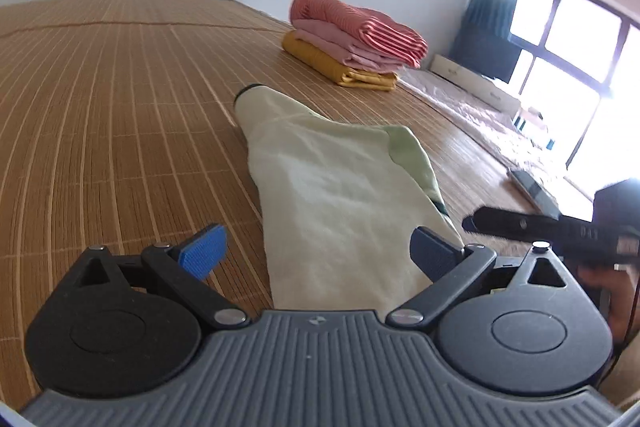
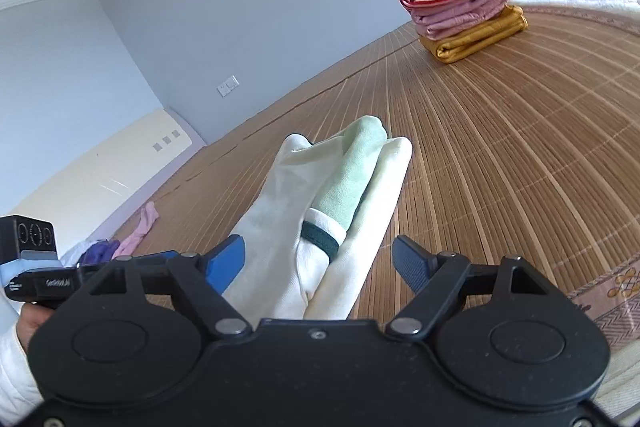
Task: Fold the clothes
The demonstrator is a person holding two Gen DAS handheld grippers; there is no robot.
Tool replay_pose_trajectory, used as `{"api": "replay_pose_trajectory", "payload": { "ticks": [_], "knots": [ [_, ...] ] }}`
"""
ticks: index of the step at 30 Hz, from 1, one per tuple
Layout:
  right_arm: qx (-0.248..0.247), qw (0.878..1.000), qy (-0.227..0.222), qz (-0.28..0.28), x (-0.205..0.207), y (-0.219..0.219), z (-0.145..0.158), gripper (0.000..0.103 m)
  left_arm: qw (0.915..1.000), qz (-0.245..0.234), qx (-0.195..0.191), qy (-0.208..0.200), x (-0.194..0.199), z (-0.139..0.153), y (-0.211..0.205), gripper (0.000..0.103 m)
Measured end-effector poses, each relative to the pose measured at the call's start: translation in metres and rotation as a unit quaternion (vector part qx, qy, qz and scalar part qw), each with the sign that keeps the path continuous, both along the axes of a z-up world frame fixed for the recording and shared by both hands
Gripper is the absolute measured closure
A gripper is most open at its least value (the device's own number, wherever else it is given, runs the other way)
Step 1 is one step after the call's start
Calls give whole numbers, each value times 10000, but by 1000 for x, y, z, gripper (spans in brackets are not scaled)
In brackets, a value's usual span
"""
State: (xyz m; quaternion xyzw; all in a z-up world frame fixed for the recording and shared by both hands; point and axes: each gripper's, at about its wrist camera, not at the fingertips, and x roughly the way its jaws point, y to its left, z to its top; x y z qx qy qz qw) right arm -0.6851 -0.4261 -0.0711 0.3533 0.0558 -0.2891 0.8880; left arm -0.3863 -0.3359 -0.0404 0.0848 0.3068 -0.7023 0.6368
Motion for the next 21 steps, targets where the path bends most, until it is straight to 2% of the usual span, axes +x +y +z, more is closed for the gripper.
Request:
{"api": "replay_pose_trajectory", "payload": {
  "ticks": [4,6,10,12,15,16,18,19,21],
  "knots": [
    [601,9978,-247,-143,6,-29,0,20,9938,153,319,1054,22,-16,-35,3],
    [819,9965,-105,-107,13,-43,-1,20,9882,103,366,1481,28,-24,-47,3],
    [830,9963,186,83,32,-60,2,32,9837,-56,150,1793,32,-33,-53,4],
    [855,9961,110,180,36,-64,-4,41,9841,-148,101,1767,31,-34,-54,4],
    [819,9963,-31,274,39,-66,-16,59,9868,-251,103,1593,25,-39,-54,26],
    [770,9965,12,332,41,-66,-17,65,9877,-254,85,1539,23,-40,-54,31],
    [698,9966,40,435,42,-66,-19,70,9883,-269,69,1502,21,-43,-56,38],
    [675,9966,11,475,42,-66,-21,75,9882,-251,107,1510,21,-44,-56,50],
    [642,9965,-109,519,41,-67,-25,80,9845,-225,243,1722,23,-47,-59,69]
  ]
}}
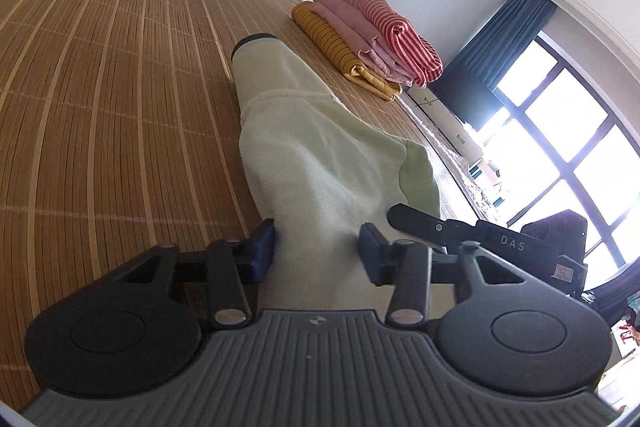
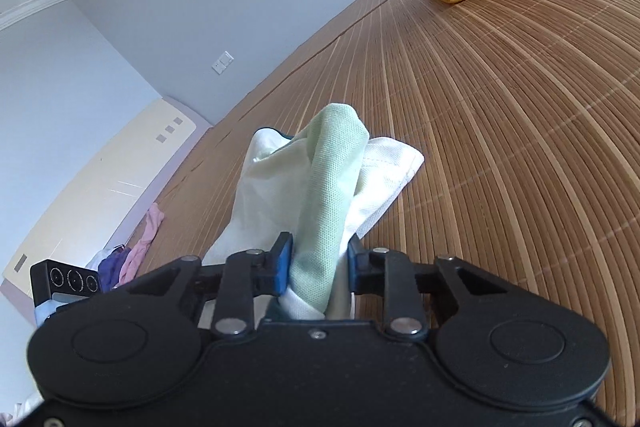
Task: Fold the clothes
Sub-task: 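Lift the folded jacket with both grippers and carry it to the clothes stack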
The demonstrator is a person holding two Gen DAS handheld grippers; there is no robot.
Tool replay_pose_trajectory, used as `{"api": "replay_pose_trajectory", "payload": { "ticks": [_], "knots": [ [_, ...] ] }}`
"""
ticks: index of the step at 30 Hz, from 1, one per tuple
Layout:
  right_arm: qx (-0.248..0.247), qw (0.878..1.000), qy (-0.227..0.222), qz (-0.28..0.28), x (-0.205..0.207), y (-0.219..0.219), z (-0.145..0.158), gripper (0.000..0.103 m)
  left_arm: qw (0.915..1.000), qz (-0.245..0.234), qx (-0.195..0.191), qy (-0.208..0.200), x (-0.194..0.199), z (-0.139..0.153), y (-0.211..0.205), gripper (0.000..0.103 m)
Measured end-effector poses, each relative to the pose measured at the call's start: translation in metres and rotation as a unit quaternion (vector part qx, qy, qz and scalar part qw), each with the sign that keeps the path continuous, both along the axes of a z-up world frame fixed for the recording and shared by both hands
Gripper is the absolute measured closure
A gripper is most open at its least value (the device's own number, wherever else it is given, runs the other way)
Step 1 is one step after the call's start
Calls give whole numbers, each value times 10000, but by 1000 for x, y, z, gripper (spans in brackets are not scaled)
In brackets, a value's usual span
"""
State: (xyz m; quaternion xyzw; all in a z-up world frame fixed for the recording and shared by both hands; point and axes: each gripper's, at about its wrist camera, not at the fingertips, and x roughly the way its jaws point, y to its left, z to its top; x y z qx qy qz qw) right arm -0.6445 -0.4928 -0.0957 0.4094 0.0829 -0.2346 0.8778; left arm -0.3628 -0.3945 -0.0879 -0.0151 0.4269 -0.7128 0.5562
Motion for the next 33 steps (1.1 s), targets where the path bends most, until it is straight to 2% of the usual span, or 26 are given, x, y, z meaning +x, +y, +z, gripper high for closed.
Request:
{"api": "replay_pose_trajectory", "payload": {
  "ticks": [2,4,7,12,16,20,24,27,30,33],
  "knots": [
    [-21,9993,-369,-33,-6,2,1,82,9998,3,90,154,0,1,0,74],
    [-269,9980,-564,-26,-11,8,13,83,9999,-96,10,107,-6,12,0,77],
    [-617,9961,-614,-112,-20,15,42,83,9997,-216,-139,-47,-23,41,-6,77],
    [-1148,9899,-794,-259,-46,-4,105,83,9971,-383,-608,-264,-48,105,-40,77],
    [-1802,9797,-727,-494,-60,-27,173,83,9937,-447,-976,-317,-67,161,-88,77],
    [-2289,9682,-715,-711,-77,-67,221,83,9877,-517,-1389,-499,-89,208,-142,77],
    [-2581,9578,-802,-977,-87,-122,251,83,9805,-442,-1745,-786,-107,244,-203,77],
    [-2774,9485,-944,-1204,-86,-171,258,82,9744,-310,-1946,-1084,-118,260,-258,77],
    [-2690,9491,-959,-1328,-79,-230,256,82,9719,-148,-1966,-1286,-123,263,-317,77],
    [-2550,9535,-848,-1365,-71,-288,241,82,9721,41,-1892,-1384,-124,250,-374,77]
  ]
}}
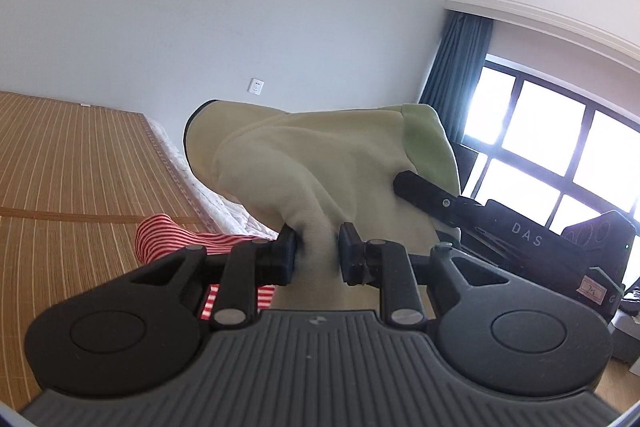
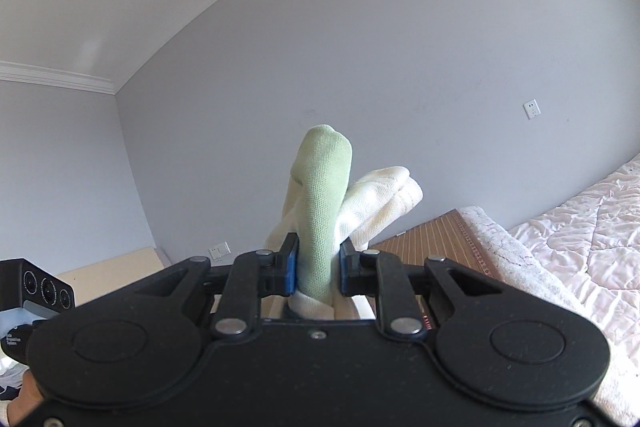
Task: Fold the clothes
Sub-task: 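Lift the folded jacket with both grippers and carry it to the clothes stack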
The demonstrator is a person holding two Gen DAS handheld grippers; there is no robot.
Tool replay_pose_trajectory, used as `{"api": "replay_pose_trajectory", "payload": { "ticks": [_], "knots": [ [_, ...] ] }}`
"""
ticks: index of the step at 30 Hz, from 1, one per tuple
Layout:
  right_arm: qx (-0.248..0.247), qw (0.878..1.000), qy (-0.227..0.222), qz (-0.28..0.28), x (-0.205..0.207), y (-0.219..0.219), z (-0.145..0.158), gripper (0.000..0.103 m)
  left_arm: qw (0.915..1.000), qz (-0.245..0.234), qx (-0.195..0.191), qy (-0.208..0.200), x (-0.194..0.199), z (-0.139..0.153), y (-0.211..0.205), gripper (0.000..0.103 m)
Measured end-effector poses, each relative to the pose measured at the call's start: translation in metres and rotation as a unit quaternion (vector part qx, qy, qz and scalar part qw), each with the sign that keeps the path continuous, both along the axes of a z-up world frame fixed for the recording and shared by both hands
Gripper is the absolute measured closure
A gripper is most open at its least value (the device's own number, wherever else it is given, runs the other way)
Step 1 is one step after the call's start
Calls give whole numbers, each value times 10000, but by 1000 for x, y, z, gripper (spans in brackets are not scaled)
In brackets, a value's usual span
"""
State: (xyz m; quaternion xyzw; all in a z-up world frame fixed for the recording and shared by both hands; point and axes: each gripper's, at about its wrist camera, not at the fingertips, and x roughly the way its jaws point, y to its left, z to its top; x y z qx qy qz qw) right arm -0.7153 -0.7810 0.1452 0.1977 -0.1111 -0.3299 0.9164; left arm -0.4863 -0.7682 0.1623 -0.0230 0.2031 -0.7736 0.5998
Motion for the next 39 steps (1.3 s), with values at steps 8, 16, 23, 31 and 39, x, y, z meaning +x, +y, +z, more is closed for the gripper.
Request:
{"api": "replay_pose_trajectory", "payload": {
  "ticks": [8,16,23,31,39],
  "knots": [
    [1034,9904,773,-500,52,-98,-106,78,9960,515,673,-295,23,-86,-86,76],
    [606,9932,-101,-986,-10,-36,-67,42,9946,647,278,-765,46,-75,-47,37],
    [889,9917,-546,-745,-17,42,-100,75,9836,341,41,-1770,-1,-57,-1,29],
    [816,9880,-937,-922,-3,69,-163,85,9639,658,75,-2577,-26,-39,-54,28],
    [255,9968,496,-568,32,59,-154,83,9409,1255,228,-3138,-6,-66,-129,28]
  ]
}}
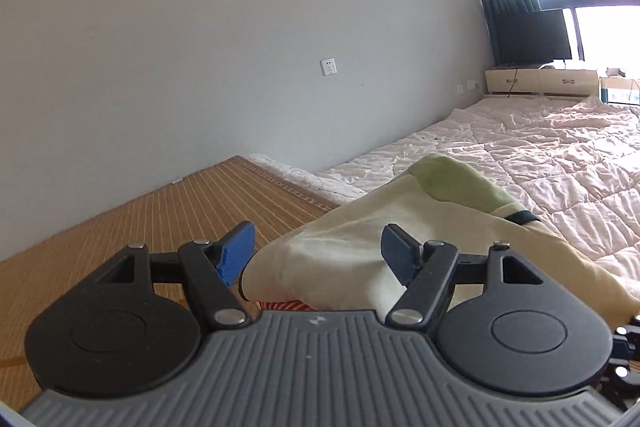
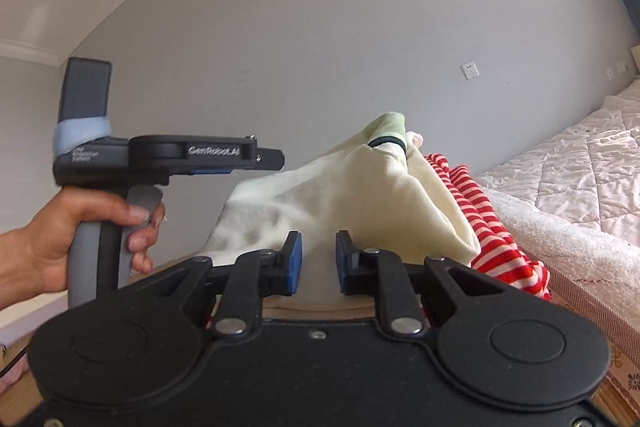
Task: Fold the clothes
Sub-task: 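Lift the folded jacket with both grippers and carry it to the clothes stack, then lower the jacket onto the red-striped shirt and open both grippers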
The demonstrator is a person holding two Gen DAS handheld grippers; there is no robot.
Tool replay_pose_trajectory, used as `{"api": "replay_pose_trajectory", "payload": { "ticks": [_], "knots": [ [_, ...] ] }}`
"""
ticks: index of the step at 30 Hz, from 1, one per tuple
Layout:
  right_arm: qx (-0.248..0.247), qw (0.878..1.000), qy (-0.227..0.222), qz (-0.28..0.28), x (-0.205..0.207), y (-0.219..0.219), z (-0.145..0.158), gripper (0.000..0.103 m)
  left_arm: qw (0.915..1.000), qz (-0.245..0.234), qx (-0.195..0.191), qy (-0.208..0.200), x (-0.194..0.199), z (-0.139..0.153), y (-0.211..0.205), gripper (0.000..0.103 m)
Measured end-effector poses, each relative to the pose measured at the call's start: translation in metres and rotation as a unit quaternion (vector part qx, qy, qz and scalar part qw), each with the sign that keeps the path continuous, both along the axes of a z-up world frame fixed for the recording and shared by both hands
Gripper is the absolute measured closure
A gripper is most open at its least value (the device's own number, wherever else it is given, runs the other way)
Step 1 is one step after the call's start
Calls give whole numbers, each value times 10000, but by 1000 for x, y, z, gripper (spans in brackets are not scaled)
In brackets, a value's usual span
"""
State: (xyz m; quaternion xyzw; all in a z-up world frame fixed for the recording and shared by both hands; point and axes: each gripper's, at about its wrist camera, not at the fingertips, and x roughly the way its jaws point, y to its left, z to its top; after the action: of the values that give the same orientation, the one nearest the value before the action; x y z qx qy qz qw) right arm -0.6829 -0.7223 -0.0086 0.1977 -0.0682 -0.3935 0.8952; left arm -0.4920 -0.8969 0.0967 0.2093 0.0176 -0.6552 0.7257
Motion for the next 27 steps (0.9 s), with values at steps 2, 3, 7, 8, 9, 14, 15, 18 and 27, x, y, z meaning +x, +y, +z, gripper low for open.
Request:
{"api": "replay_pose_trajectory", "payload": {
  "ticks": [2,3,7,8,9,14,15,18,27],
  "knots": [
    [91,9997,-28,228,-4,-3,-4,83,9990,283,169,-288,11,-13,-18,26],
    [123,9994,-63,325,-6,-4,-4,83,9989,352,156,-276,17,-16,-21,25],
    [34,9989,-243,398,-7,1,2,74,9970,690,-217,289,41,-9,-17,26],
    [-160,9989,-237,375,-5,-5,2,73,9958,636,-244,608,49,-4,-12,26],
    [-290,9983,-239,451,-4,-2,6,73,9943,597,-216,854,56,1,-8,25],
    [-776,9949,54,636,28,7,16,74,9893,320,95,1422,72,4,6,25],
    [-888,9944,335,463,39,5,15,74,9876,278,141,1541,73,2,6,25],
    [-933,9869,1095,726,62,25,24,73,9868,201,207,1593,63,-8,-5,25],
    [-603,9856,278,1556,10,19,32,73,9769,645,64,2035,66,-23,-16,23]
  ]
}}
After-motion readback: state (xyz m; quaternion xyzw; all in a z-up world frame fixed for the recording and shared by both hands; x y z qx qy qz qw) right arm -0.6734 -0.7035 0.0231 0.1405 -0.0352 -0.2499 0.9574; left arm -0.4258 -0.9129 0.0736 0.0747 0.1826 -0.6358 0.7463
